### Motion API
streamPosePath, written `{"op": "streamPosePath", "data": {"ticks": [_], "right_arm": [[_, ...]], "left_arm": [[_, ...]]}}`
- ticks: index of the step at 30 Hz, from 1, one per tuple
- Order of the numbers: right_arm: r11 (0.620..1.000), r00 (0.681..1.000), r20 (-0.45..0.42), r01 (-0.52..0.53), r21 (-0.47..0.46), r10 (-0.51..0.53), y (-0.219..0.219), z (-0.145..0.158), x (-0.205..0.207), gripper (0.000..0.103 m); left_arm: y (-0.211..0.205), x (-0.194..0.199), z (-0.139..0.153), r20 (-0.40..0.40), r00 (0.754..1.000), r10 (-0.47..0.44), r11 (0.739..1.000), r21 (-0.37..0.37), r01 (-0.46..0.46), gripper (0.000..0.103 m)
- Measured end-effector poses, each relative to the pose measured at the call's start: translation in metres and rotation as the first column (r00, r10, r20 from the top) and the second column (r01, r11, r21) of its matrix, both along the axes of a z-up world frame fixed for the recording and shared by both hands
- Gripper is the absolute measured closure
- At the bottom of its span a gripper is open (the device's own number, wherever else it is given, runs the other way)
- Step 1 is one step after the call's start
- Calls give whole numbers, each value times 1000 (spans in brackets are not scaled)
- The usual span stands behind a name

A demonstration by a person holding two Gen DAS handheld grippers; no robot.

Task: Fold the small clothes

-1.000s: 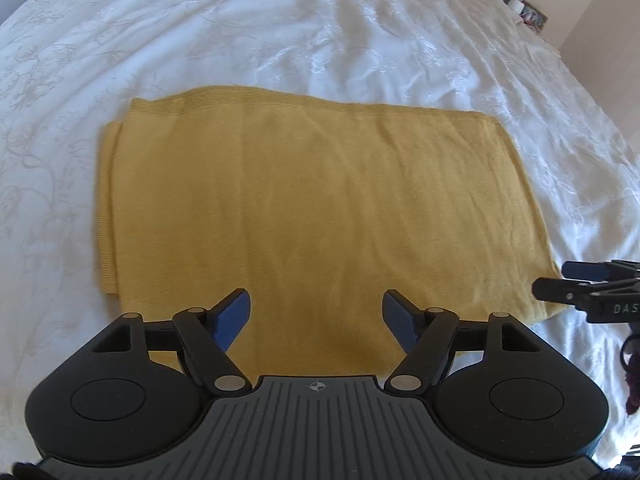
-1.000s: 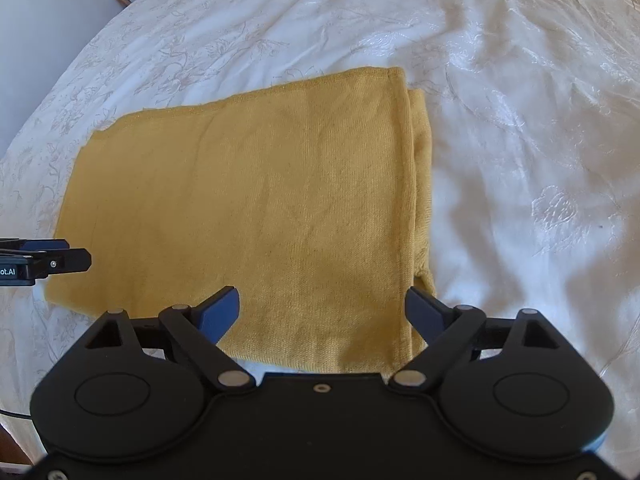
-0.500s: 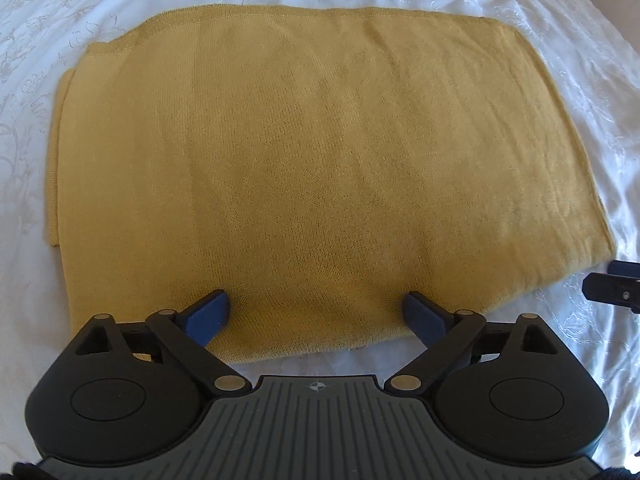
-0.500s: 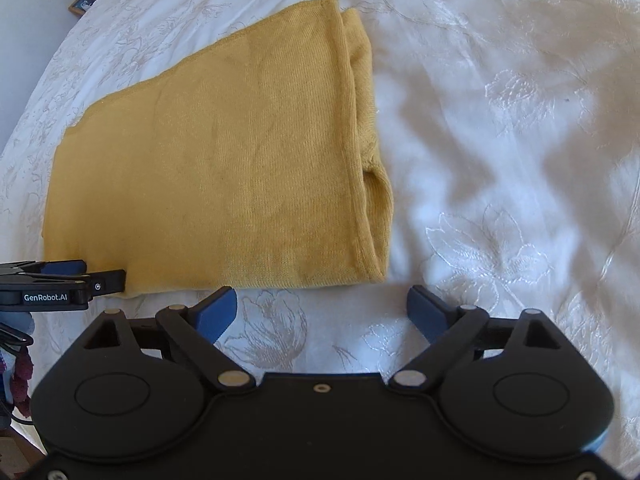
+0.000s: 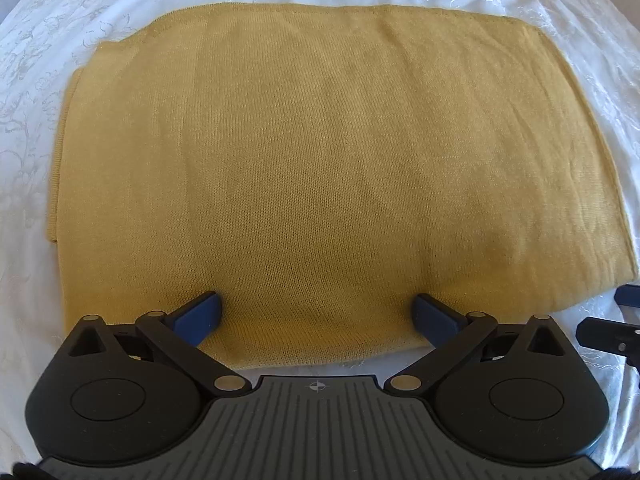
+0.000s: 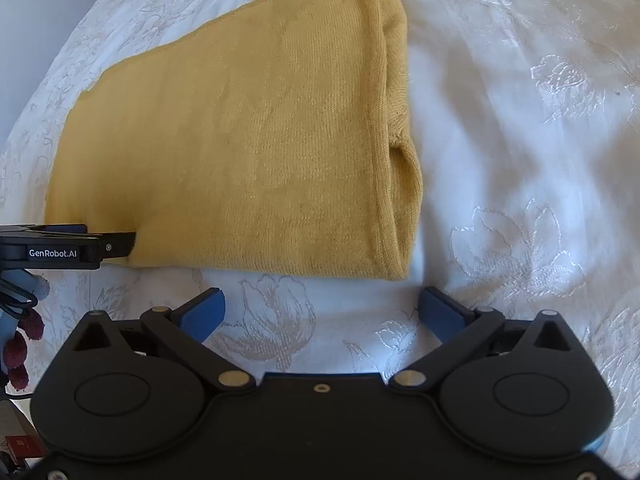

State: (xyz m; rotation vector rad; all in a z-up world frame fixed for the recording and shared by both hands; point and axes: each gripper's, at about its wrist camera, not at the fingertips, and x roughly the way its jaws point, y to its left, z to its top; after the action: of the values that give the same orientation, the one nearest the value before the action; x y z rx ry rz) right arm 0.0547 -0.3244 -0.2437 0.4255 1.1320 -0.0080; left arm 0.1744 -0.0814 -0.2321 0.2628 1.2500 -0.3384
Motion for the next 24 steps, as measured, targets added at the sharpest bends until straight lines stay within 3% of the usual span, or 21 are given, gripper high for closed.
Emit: {"op": "streamPosePath", "data": {"ticks": [6,8,10,17,24], "right_arm": [[995,995,72,-55,-89,61,14,-2,-7,0],[997,995,89,-40,-71,46,13,-2,-12,0],[999,995,97,-32,-28,34,5,-1,-13,0],[983,997,70,-28,180,16,-29,0,-8,0],[965,999,50,1,260,-14,-45,2,-10,2]], "left_arm": [[0,-4,13,-35,999,13,1000,13,-13,4],[-3,-10,26,-32,999,19,1000,5,-19,26],[-5,-14,41,-23,1000,22,1000,-9,-22,39],[-20,12,83,61,992,106,992,-75,-102,40],[-43,61,72,74,986,150,987,-64,-146,43]]}}
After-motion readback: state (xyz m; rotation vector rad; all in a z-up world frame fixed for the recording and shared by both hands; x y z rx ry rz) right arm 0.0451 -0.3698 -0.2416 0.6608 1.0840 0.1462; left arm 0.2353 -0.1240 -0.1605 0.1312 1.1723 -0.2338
